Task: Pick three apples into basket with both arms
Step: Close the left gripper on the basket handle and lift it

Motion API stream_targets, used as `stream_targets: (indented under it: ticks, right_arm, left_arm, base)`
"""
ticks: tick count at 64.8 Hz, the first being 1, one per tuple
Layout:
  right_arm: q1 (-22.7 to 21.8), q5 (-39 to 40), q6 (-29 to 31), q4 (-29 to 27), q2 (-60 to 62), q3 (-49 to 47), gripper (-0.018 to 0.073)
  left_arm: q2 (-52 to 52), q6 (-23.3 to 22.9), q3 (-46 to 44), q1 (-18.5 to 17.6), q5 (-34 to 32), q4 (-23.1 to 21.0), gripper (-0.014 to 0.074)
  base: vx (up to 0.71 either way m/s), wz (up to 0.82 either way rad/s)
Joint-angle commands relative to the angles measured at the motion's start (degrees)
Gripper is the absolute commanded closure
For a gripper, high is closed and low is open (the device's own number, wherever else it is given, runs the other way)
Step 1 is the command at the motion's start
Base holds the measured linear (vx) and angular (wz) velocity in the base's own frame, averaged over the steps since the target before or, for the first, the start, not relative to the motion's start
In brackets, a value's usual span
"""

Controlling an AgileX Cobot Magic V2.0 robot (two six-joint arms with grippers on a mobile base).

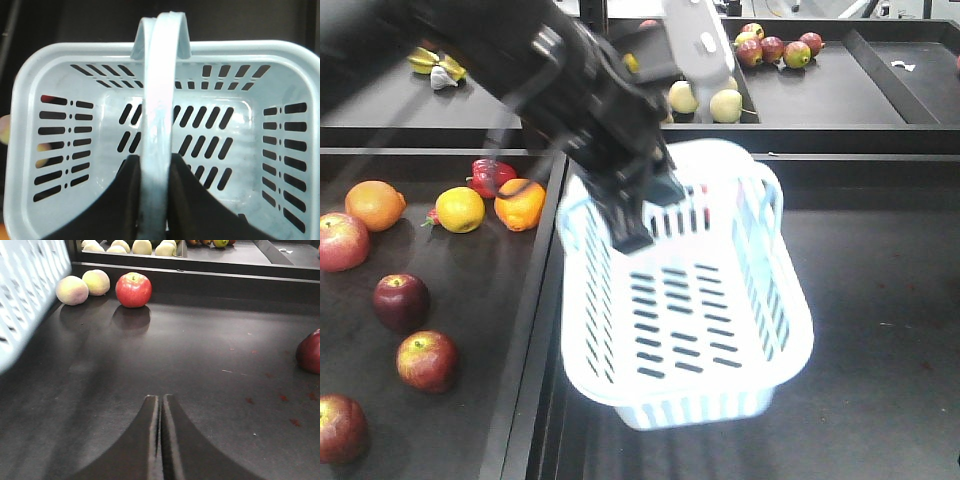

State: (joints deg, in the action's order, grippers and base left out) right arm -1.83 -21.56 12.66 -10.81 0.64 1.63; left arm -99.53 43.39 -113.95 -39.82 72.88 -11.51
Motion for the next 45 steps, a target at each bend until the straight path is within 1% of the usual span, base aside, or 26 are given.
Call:
stream_targets:
  ticks: [1,14,22,26,45]
  right_arm:
    - [0.01,3.9,0.08,-0.19,0.73,0.19,0.0564]
    - [0.01,3.9,0.08,-0.19,0.73,0.19,0.0564]
    - [0.01,3.9,0.08,-0.19,0.73,0.19,0.0564]
    - [0.01,3.9,0.08,-0.19,0.73,0.19,0.0564]
    - [0.01,3.9,0.08,-0.19,0.67,0.19,0.0564]
  left_arm:
    - [5.4,-2.31,-1.99,-0.25,-1.15,-0.06,0.0604]
    - [6.82,-3.03,-1.99,-0.25,-1.15,-0.41,0.0604]
    - [6.34,-7.14,-1.99,-0.25,-1.15,-0.41,0.0604]
    - [5.81,-8.18,-1.99,-0.25,-1.15,-0.35,0.0604]
    - [4.97,-8.28,-1.99,-0.25,-1.15,-0.38,0.0603]
  base:
    - [0.0,0.0]
    - [0.0,0.0]
    - [0.0,0.0]
    - [0.0,0.0]
    - [0.0,0.0]
